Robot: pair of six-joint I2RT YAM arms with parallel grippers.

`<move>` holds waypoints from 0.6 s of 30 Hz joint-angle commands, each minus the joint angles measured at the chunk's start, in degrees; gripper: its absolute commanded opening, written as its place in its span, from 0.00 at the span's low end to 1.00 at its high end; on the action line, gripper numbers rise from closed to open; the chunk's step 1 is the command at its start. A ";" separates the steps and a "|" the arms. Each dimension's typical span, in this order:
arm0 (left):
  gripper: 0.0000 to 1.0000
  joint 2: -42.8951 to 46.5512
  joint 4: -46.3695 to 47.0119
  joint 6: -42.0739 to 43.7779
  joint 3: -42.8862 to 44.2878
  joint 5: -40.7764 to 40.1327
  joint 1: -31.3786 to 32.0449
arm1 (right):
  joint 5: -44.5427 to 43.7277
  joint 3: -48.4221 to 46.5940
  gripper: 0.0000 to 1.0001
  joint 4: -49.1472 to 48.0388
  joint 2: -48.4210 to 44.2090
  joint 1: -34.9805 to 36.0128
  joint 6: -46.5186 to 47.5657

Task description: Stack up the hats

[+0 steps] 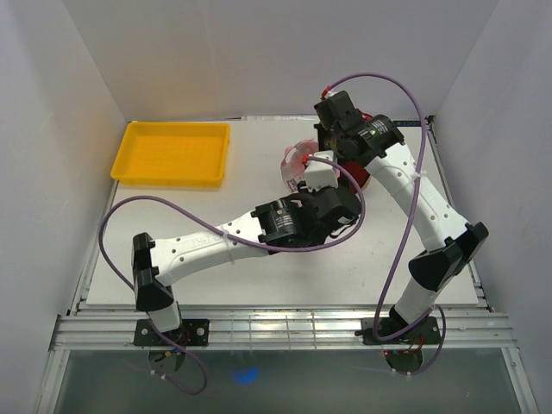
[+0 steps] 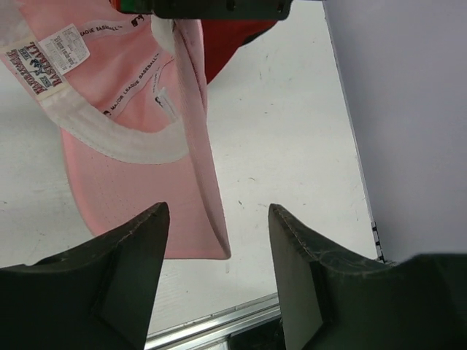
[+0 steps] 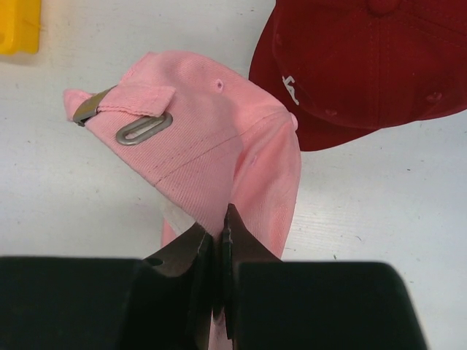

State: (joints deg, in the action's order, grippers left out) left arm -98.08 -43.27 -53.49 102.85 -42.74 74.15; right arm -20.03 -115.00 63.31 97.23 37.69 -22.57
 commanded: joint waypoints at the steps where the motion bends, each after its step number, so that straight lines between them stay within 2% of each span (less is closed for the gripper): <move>1: 0.67 -1.76 -5.68 -2.31 2.79 -3.58 0.29 | -1.06 -2.24 0.08 -0.73 -0.90 0.45 -1.08; 5: 0.55 -3.25 -7.97 -3.02 4.81 -3.40 0.38 | -1.06 -2.77 0.08 -0.56 -0.64 0.45 -1.08; 13: 0.58 -3.87 -10.17 -5.39 4.29 -3.49 1.35 | -0.80 -4.27 0.08 -0.03 0.33 0.63 -1.43; 18: 0.56 -4.57 -12.27 -6.44 4.46 -4.72 1.26 | -0.89 -3.83 0.08 -0.20 0.15 0.80 -1.43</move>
State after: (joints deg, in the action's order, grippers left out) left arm -103.77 -53.12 -57.65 105.91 -44.88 75.18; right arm -20.01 -116.86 63.59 97.67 38.02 -23.38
